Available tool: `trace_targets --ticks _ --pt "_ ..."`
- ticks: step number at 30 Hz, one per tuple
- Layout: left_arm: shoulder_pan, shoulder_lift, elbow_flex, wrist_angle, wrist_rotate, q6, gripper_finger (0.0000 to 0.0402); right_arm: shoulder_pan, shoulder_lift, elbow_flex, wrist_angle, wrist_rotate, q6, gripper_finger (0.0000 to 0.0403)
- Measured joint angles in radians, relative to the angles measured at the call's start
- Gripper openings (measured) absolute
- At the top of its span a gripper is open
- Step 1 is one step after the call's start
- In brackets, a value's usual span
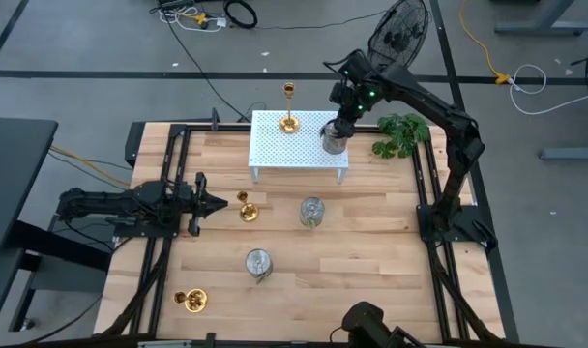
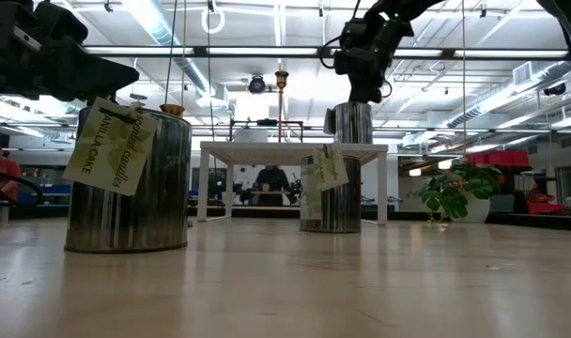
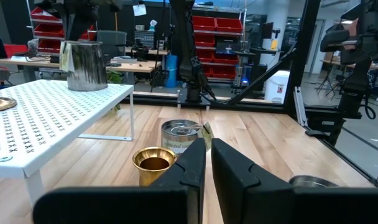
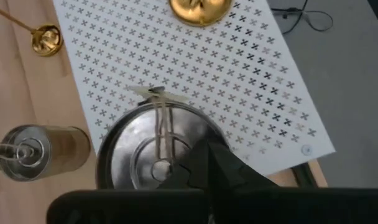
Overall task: Pick & Place candle stick holders
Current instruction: Adjust the scented candle can on the shelf
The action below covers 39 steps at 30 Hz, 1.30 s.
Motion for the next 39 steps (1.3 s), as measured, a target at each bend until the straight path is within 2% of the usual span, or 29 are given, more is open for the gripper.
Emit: trace_targets --ticks 13,27,39 --pt "0.0 0.0 0.0 0.0 0.0 0.0 0.0032 0.003 0.0 0.0 0.038 0.087 0.0 0.0" --pt "0.0 0.0 0.0 0.0 0.0 0.0 0.0032 0.003 0.008 0.0 0.117 0.086 -0.018 0.0" --pt "0.0 0.0 0.0 0.0 0.0 0.0 0.0032 0.001 0.003 0.01 0.103 0.073 -0.007 0.0"
